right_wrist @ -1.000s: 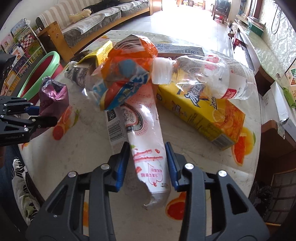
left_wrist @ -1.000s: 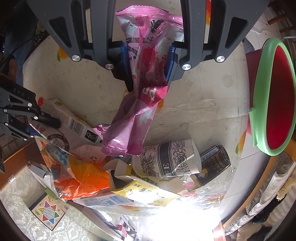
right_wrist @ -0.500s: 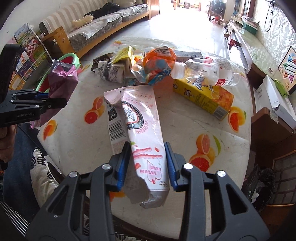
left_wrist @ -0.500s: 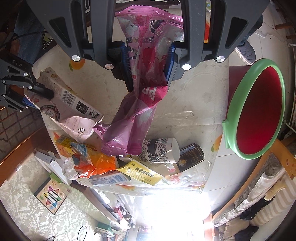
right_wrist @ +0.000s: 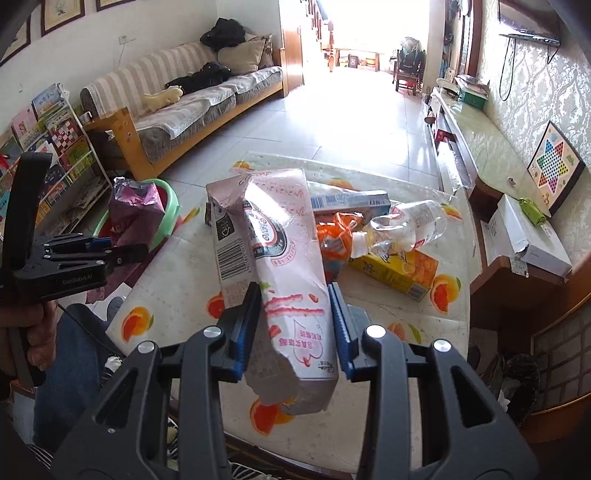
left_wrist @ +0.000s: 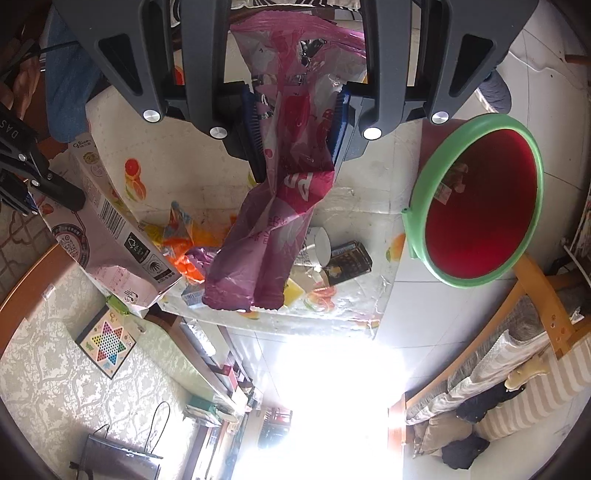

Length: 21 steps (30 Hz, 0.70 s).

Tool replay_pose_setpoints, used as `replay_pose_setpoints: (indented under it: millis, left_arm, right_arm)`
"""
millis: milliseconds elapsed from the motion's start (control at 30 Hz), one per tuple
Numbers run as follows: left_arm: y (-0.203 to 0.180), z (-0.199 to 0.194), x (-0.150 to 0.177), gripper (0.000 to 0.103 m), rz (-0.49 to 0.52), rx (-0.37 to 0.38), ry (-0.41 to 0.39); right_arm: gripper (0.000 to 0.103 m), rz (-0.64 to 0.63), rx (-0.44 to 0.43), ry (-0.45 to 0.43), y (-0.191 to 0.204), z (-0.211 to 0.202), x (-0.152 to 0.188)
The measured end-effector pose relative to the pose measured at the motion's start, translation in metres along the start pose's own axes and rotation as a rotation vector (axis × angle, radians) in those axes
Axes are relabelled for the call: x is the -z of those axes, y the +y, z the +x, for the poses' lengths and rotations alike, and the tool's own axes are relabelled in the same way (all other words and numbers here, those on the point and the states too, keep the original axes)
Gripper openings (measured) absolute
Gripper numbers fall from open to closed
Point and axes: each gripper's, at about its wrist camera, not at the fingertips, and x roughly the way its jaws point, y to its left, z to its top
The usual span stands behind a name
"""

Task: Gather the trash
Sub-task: 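Grasp pink wrapper with left tool while right tool grasps pink-white carton, lift both, then carry the pink wrapper and pink-white carton over the red bin with both tools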

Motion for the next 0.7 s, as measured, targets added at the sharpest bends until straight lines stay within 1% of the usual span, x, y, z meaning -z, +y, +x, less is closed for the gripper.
replay_pose_setpoints:
  millis: [133, 233, 333, 533, 700]
  left_arm:
    - [0.014, -0.014, -0.01, 0.03, -0.018, 0.01, -0.04]
    - [0.025, -0.024, -0.017, 0.03, -0.03, 0.002, -0.069]
    - [0.038, -0.033, -0.022, 0.03, -0.046, -0.008, -0.095]
    - [0.068, -0.045, -0.029, 0.03, -0.091, -0.048, -0.132]
    - [0.098, -0.051, -0.034, 0.03, -0.125, -0.093, -0.146]
  right_arm:
    - [0.036, 0.009, 0.01, -0.033, 0.006, 0.0, -0.015]
    - [0.036, -0.005, 0.017, -0.065, 0.017, -0.002, -0.025]
    - [0.036, -0.024, 0.011, -0.077, 0.03, -0.001, -0.033]
    - [0.036, -0.052, -0.013, -0.084, 0.054, 0.006, -0.046]
    - [0.036, -0.074, -0.039, -0.094, 0.077, 0.015, -0.058]
